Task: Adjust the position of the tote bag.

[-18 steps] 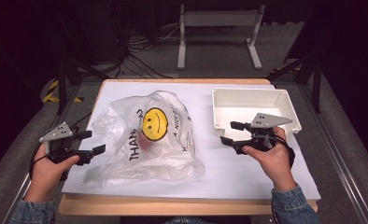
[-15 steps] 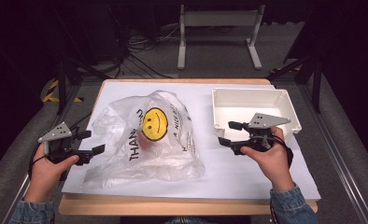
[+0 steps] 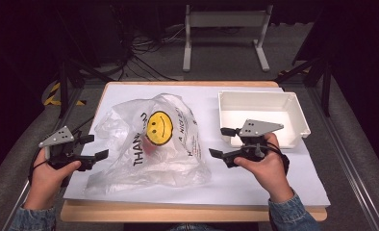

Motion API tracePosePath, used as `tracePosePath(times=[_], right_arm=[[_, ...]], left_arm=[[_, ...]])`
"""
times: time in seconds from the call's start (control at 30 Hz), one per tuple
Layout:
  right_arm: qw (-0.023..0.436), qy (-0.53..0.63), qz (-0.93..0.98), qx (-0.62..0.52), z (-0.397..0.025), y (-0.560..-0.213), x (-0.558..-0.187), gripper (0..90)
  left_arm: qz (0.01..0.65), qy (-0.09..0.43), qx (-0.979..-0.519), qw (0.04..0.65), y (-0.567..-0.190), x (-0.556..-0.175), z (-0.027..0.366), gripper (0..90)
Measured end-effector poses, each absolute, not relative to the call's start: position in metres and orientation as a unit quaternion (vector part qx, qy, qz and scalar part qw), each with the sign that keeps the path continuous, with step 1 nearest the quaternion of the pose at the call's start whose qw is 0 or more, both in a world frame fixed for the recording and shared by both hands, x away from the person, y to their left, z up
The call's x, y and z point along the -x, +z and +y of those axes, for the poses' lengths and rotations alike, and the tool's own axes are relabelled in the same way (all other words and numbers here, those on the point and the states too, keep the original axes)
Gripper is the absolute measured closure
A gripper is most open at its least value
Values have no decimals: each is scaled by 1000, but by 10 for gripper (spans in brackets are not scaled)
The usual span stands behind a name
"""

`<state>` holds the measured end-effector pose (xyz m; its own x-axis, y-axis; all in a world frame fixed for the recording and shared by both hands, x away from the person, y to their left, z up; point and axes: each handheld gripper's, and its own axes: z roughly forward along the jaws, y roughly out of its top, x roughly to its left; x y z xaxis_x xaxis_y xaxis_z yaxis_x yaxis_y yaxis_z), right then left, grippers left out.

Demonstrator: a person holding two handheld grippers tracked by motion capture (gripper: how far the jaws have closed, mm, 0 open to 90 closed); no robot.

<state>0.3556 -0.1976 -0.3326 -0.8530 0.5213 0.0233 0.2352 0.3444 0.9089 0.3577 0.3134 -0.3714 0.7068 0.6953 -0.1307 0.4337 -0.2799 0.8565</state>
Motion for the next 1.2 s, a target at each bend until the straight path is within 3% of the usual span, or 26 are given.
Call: tracePosePath(times=[0.9, 1.2], right_arm=[[93, 516, 832, -181, -129, -356, -351, 132], [105, 523, 825, -188, -124, -366, -354, 145]], left_arm=[[360, 134, -791, 476, -375, -359, 314, 136], [360, 133, -791, 476, -376, -360, 314, 135]])
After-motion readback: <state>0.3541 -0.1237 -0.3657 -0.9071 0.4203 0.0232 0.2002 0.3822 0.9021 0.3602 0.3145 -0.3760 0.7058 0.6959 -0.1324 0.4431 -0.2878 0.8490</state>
